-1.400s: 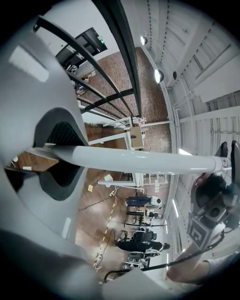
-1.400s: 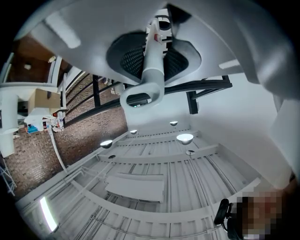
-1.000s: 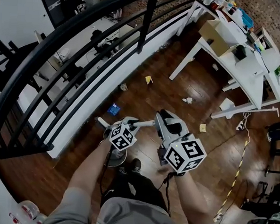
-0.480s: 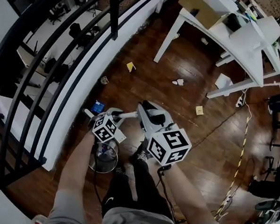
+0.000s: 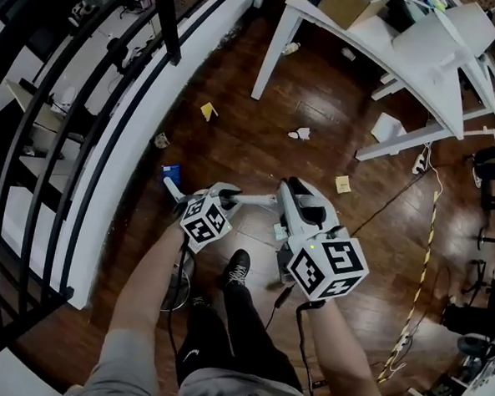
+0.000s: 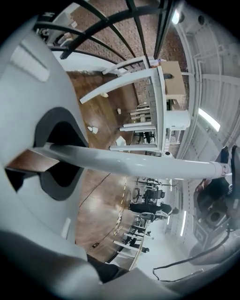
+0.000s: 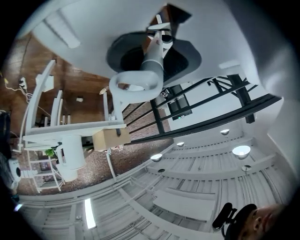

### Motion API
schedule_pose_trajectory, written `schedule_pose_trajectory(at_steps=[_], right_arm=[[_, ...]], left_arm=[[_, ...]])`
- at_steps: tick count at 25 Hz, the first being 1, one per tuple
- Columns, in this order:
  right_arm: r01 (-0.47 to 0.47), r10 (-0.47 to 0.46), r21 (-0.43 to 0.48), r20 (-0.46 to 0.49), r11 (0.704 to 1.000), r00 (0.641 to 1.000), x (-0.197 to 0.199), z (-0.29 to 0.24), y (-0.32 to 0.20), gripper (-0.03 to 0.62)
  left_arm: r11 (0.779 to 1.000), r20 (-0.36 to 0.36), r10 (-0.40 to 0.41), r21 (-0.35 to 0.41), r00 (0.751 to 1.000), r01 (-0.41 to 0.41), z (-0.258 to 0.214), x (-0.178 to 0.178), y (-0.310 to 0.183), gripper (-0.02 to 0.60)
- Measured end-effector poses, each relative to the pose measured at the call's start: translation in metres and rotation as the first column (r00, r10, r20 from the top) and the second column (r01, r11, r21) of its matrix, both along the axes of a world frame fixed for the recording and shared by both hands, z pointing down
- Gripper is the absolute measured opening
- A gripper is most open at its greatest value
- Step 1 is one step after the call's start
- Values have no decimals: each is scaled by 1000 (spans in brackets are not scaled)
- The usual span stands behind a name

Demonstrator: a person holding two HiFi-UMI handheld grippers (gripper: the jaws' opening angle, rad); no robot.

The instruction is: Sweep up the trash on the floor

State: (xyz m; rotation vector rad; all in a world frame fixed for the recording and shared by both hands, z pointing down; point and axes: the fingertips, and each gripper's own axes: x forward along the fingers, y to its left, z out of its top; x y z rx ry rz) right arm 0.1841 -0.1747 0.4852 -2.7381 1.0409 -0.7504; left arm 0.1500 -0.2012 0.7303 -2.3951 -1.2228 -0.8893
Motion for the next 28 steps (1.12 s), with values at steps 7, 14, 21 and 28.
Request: schedule_pose_trajectory(at_steps=[7, 14, 21, 28], right_arm=[[-178, 177, -30, -30, 984, 984, 30, -13, 126, 67], [-181, 181, 20, -29, 983, 983, 24, -46, 176, 67], [-62, 65, 56, -58, 996, 996, -21, -78, 132, 67], [8, -7, 59, -16, 998, 1000, -95, -57, 92, 66]], left_arm=[[985, -31, 165, -53, 986, -166, -12, 38, 130, 61], [971, -1, 237, 2, 971, -237, -44, 25, 175, 57], [985, 43, 175, 5, 984, -175, -71, -29, 141, 55], [993, 109, 108, 31, 988, -112, -51, -113, 102, 57]])
